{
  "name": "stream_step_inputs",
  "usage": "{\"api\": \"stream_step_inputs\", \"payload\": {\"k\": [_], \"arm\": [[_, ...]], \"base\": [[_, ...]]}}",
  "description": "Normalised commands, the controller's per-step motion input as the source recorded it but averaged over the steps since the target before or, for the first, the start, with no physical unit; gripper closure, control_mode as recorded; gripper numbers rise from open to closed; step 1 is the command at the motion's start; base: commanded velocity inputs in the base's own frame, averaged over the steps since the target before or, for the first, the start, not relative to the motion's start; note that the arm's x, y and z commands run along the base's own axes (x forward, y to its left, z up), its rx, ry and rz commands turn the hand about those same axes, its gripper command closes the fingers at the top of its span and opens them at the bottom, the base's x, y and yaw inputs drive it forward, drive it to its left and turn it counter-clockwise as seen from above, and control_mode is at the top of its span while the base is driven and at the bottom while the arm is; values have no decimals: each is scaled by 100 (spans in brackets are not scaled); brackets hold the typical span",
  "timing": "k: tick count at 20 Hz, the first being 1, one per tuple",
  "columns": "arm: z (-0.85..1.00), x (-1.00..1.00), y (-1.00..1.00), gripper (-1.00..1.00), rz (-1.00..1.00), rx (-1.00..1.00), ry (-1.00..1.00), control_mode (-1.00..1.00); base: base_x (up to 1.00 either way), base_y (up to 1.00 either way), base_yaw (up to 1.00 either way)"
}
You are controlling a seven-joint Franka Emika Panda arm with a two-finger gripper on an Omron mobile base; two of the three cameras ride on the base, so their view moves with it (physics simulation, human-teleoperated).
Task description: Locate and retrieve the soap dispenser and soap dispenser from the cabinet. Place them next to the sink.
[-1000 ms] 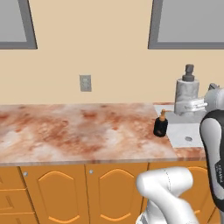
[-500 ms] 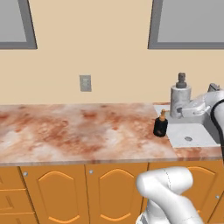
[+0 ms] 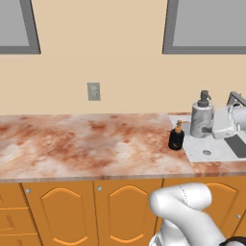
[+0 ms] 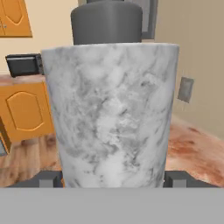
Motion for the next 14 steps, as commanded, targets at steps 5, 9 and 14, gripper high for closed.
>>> {"api": "stream_step_inputs", "payload": {"k": [5, 9, 14], "arm": [[-45, 0, 0, 100, 44, -2, 10, -100], [-40, -8, -5, 100, 41, 0, 3, -100], [-30, 2, -54, 100, 6, 2, 0, -100]], "base": [[0, 0, 0], [0, 0, 0], [0, 0, 0]]}}
